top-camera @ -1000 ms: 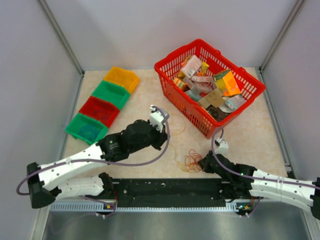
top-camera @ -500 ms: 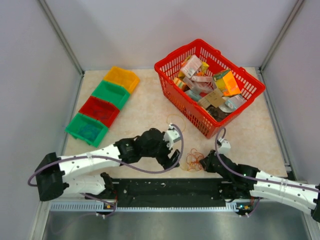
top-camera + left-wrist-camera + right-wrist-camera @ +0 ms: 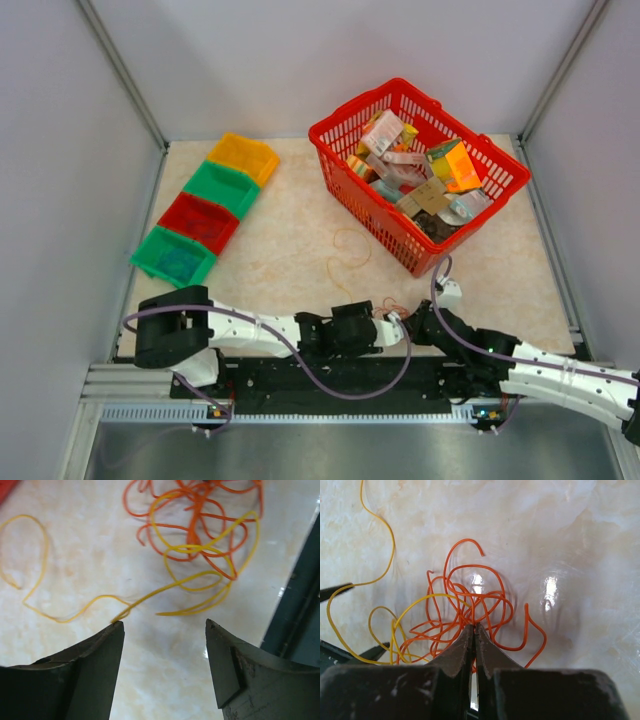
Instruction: Untangle the cables
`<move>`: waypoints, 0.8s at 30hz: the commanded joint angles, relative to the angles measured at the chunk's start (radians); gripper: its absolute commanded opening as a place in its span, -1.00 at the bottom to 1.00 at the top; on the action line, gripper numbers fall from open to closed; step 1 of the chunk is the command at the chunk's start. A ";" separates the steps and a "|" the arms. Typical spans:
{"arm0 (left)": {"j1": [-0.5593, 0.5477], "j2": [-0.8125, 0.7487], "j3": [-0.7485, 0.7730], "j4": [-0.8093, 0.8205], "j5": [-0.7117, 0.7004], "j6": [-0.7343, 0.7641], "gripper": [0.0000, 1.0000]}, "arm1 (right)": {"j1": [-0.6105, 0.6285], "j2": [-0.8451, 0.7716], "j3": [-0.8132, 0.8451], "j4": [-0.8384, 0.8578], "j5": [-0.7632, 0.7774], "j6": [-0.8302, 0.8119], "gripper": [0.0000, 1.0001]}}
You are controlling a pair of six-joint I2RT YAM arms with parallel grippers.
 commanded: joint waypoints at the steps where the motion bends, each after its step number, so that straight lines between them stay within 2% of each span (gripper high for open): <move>1: -0.038 -0.012 0.033 0.144 -0.272 0.040 0.43 | -0.010 -0.017 0.016 -0.017 0.001 -0.013 -1.00; 4: -0.041 -0.059 0.005 0.138 -0.271 0.021 0.48 | -0.011 -0.021 0.018 -0.017 0.005 -0.018 -1.00; 7: -0.033 -0.125 -0.029 0.120 -0.075 0.030 0.57 | -0.011 -0.023 0.021 -0.015 0.011 -0.024 -1.00; 9: -0.031 -0.142 -0.027 0.091 -0.001 0.032 0.60 | -0.011 -0.023 0.021 -0.017 0.016 -0.027 -1.00; 15: -0.030 -0.090 -0.012 0.129 -0.068 0.118 0.59 | -0.013 -0.023 0.027 -0.017 0.014 -0.030 -1.00; 21: -0.025 0.032 0.085 0.089 -0.041 0.165 0.16 | -0.013 -0.023 0.036 -0.020 0.008 -0.039 -1.00; 24: -0.024 0.059 0.095 0.117 -0.079 0.171 -0.11 | -0.013 -0.021 0.038 -0.018 0.013 -0.035 -1.00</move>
